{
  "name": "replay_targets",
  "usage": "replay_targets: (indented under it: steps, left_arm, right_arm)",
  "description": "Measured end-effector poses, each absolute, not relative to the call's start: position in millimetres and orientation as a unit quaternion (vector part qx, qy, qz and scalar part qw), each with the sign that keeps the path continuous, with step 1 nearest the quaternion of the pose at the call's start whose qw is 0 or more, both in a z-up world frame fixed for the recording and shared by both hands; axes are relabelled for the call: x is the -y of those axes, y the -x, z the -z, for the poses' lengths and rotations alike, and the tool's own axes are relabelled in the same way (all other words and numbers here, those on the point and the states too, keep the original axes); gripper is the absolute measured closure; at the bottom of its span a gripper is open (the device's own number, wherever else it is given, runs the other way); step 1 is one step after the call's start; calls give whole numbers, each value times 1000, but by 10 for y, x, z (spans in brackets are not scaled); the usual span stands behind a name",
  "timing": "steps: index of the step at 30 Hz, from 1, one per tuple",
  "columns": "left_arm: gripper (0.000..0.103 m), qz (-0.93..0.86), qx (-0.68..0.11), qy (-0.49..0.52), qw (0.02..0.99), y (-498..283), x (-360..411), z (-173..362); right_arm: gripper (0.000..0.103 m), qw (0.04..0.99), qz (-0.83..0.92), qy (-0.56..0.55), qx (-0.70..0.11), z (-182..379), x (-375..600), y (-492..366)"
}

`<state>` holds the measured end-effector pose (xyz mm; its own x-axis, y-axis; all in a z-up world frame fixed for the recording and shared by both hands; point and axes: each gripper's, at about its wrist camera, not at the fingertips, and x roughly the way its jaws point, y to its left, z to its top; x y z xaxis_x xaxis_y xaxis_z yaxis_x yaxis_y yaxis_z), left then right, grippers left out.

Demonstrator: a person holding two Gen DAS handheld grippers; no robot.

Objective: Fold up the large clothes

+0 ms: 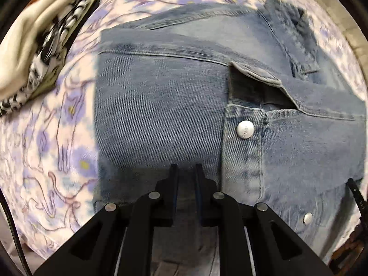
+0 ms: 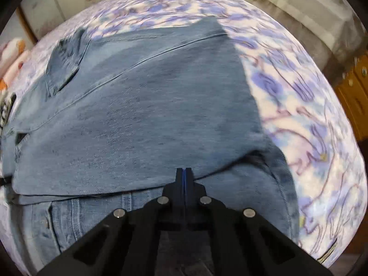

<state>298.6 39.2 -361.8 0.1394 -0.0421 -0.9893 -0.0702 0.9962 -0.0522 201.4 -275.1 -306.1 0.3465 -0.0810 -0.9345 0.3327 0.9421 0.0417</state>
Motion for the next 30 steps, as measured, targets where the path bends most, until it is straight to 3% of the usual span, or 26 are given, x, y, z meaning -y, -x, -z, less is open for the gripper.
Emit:
replay_targets:
  steps: [8, 18, 26, 28, 30]
  left_arm:
    - [87, -17, -626, 52, 778, -2546, -707, 3266]
    - [85, -59, -635, -13, 770, -1417, -749, 3286]
    - [79, -73, -658, 12, 749, -621, -892, 3309]
    - [77, -81, -662, 12, 745, -470, -939, 3308]
    - [76, -86, -668, 15, 739, -337, -991, 3315]
  right_arm:
    - [101, 827, 144, -105, -534, 2670, 3020, -1570]
    - [99, 808, 107, -124, -566, 2618, 3154, -746]
    - [82, 785, 103, -162, -589, 2679, 3291, -156]
    - [72, 779, 103, -161, -598, 2692, 3309, -49]
    - [68, 772, 102, -159, -607, 2709, 3339, 80]
